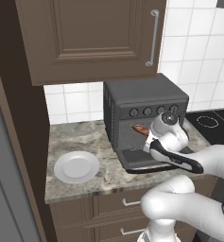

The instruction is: Pull the toaster oven rack outwards. Pick up the baguette from the plate and place it on the toaster oven rack. Close the toaster oven door fully and set the temperature to the lowest setting.

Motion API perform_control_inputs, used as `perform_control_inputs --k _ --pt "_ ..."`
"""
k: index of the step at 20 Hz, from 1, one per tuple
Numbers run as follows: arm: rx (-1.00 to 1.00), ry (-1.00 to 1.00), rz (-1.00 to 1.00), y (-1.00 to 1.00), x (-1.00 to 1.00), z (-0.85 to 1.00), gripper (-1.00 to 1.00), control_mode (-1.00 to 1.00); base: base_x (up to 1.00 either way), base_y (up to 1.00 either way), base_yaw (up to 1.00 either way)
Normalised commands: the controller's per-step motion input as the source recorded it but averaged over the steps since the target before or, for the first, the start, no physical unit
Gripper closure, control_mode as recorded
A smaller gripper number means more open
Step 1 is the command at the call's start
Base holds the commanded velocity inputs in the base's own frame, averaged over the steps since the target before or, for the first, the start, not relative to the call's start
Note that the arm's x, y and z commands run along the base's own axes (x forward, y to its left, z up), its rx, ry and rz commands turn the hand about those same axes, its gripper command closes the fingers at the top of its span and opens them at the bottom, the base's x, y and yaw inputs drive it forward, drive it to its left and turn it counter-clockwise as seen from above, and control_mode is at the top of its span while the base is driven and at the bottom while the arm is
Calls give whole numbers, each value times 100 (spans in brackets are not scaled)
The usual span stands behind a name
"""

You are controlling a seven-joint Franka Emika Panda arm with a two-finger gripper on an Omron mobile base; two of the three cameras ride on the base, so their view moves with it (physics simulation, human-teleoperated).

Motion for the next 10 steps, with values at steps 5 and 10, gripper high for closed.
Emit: perform_control_inputs --k 5,10 --pt "0 -5 44 -53 1 0 -100 -100 0 0 0" --pt "1 -11 47 -51 3 1 -100 -100 0 0 0"
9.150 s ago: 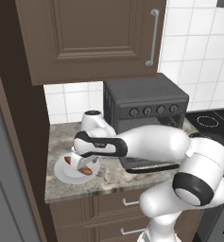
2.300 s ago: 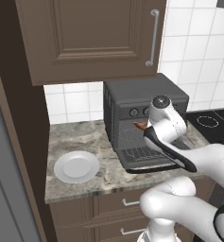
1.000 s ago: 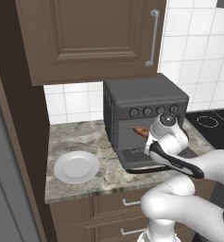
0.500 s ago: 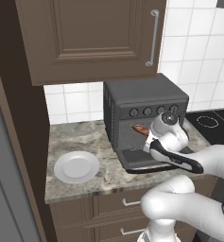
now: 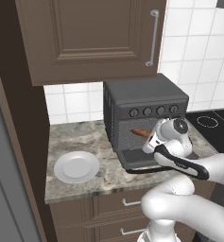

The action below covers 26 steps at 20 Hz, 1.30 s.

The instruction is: Pull the toaster oven rack outwards. Pick up the baguette from the plate and place it on the toaster oven rack. Close the toaster oven door fully and set the temperature to the lowest setting.

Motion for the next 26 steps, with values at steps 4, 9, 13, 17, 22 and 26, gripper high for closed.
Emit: perform_control_inputs --k 4,9,13,17,22,26 --pt "2 -16 45 -77 0 24 -100 -100 0 0 0" --pt "1 -6 32 -82 1 54 -100 -100 0 0 0" --pt "3 -6 31 -74 6 65 -100 -100 0 0 0" --pt "-4 2 16 -98 -1 55 -100 -100 0 0 0" --pt "1 -9 4 -94 -17 91 -100 -100 0 0 0" --pt "1 -17 1 -91 -35 90 -100 -100 0 0 0"
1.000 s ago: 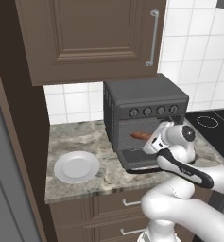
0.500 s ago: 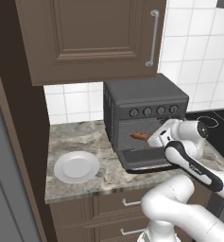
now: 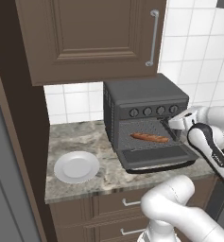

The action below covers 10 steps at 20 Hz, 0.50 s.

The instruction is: Pull the toaster oven rack outwards. Pick up the baguette from the plate and place it on the toaster oven rack. Close the toaster oven door fully and set the temperature to the lowest setting.

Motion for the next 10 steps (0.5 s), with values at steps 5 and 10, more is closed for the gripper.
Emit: perform_control_inputs --k 5,10 --pt "-11 -7 -1 -88 -44 49 -100 -100 0 0 0" --pt "-40 0 -5 -65 -37 30 -100 -100 0 0 0"
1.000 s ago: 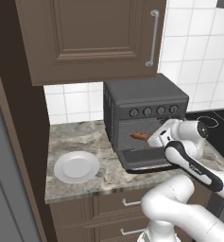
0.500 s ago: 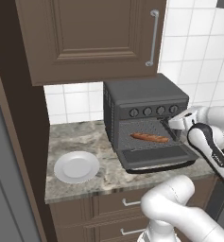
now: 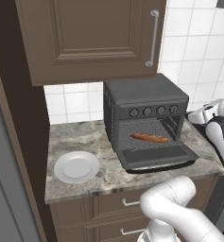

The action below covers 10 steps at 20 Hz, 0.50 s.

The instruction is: Pull the toaster oven rack outwards. Pick up the baguette from the plate and place it on the toaster oven rack. Close the toaster oven door fully and set the temperature to the lowest setting.

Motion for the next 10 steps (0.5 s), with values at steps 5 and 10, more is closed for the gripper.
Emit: perform_control_inputs --k 5,10 --pt "-49 6 -4 -63 -37 21 -100 -100 0 0 0" --pt "-42 33 -2 -72 -55 0 -100 -100 0 0 0"
